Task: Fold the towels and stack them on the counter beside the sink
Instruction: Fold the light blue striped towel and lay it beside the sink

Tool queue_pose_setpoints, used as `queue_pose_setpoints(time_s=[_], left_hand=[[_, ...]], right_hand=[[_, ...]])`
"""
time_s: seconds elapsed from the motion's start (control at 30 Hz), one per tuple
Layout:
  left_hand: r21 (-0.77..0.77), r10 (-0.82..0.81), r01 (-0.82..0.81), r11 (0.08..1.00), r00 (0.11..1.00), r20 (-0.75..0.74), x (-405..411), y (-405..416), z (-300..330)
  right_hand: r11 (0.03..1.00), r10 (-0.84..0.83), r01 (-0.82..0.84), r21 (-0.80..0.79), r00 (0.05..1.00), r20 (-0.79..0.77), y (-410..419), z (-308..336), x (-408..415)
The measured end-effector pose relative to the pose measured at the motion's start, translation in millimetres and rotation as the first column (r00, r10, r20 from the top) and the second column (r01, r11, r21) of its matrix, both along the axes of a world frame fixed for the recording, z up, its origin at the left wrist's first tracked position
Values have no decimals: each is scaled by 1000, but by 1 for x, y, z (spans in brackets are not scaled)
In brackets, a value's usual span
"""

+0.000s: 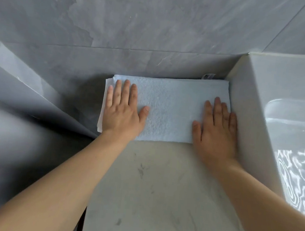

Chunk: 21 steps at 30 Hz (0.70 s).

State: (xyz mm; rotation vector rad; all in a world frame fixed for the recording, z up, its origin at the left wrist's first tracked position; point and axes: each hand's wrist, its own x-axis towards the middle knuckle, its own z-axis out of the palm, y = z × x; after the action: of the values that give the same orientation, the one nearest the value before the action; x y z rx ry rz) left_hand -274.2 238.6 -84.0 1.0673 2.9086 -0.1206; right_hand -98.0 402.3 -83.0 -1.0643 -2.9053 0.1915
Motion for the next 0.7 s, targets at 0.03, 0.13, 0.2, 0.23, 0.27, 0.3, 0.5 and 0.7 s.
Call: queue_pose_setpoints(time_s=[0.03, 0.13, 0.2, 0.23, 0.27, 0.3, 0.5, 0.7], left_hand=[[80, -18, 21, 997, 999, -36, 17, -3, 3], [293, -176, 180, 939, 984, -41, 91, -23, -4], [331, -282, 256, 908, 959, 32, 137, -39, -12], [330, -311, 271, 904, 947, 76, 154, -46, -16], [324, -324, 272, 906, 939, 118, 167, -53, -20], [317, -323, 263, 911, 934, 153, 177, -58, -22], [251, -335, 286, 925, 925, 179, 194, -70, -24], [237, -299, 253, 938, 937, 182, 196, -67, -19]], right_hand=[[1000, 28, -28, -11, 999, -40, -16, 0, 14], [985, 147, -152, -76, 987, -69, -60, -9, 64], [974, 186, -187, -128, 982, -17, -79, -15, 93], [972, 193, -189, -143, 981, 14, -86, -18, 104], [971, 192, -183, -151, 981, 43, -91, -19, 115], [973, 185, -174, -152, 980, 66, -93, -20, 123], [976, 187, -173, -129, 976, 111, -91, -26, 137], [975, 194, -179, -135, 975, 106, -90, -30, 139]])
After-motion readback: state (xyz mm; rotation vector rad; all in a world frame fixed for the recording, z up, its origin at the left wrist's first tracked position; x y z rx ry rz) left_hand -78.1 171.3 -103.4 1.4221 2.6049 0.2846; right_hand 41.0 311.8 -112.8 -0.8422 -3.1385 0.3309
